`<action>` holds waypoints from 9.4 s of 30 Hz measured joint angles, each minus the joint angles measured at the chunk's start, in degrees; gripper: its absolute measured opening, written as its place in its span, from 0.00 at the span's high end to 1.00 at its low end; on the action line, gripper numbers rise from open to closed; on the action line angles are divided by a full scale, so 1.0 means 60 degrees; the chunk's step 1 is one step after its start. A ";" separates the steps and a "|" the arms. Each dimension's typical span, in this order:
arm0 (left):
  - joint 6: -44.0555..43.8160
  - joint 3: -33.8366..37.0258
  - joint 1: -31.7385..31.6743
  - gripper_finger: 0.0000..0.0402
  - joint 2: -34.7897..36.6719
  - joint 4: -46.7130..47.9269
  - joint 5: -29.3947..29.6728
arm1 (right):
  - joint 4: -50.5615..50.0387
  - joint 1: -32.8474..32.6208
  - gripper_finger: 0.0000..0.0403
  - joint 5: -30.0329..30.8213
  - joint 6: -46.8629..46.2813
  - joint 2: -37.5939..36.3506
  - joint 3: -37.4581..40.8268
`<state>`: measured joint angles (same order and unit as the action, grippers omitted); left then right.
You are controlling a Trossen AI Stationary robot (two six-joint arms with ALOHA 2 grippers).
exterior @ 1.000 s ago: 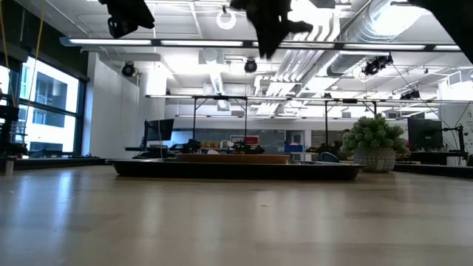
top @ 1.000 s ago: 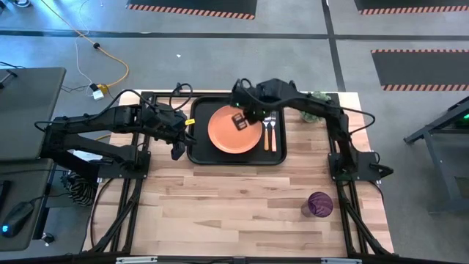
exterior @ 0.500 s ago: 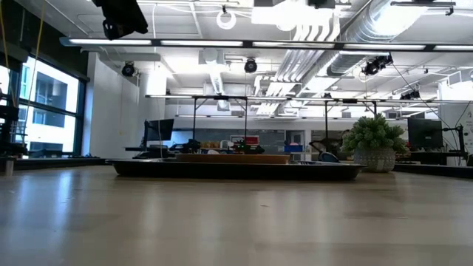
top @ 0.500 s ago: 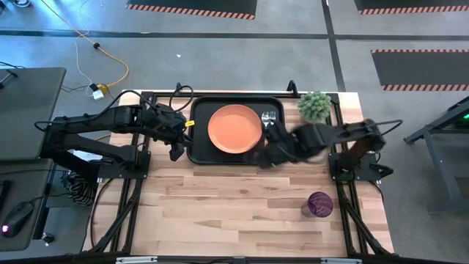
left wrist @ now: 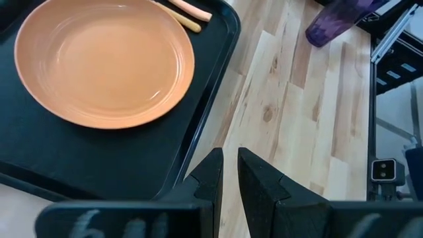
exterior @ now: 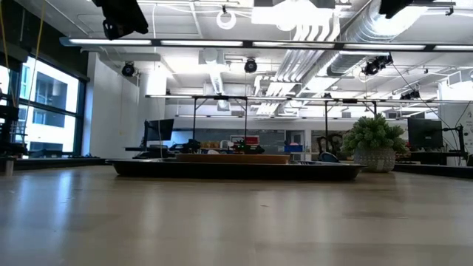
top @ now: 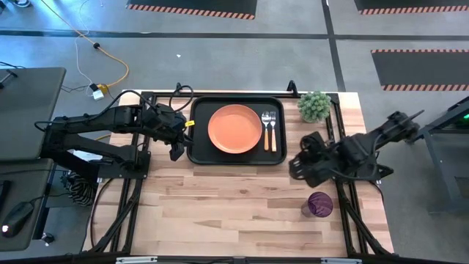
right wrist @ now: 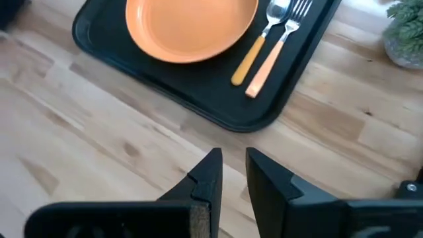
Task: Pick and place plate/cup/fork/spoon on tray
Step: Put the purple glass on the black serving tray to the top left of the orange plate
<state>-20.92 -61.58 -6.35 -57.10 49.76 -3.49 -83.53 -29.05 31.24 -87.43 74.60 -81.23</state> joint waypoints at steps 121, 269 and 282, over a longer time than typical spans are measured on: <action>-0.4734 -0.0004 0.0004 0.70 -0.0302 -0.0004 0.1184 | 0.3708 0.2881 1.00 -0.4419 0.6987 0.1385 -0.1323; -0.3728 0.0000 0.0003 0.70 -0.0299 0.0026 0.0940 | 0.0149 0.3908 0.74 -0.6149 0.8067 0.8427 -0.6754; -0.3486 0.0000 0.0002 0.70 -0.0297 0.0026 0.0941 | 0.0055 0.3908 0.74 -0.5996 0.8003 0.8427 -0.6754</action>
<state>-41.84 -61.58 -6.34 -58.88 49.91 2.16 -83.20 -5.61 -4.73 -39.41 125.16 -121.75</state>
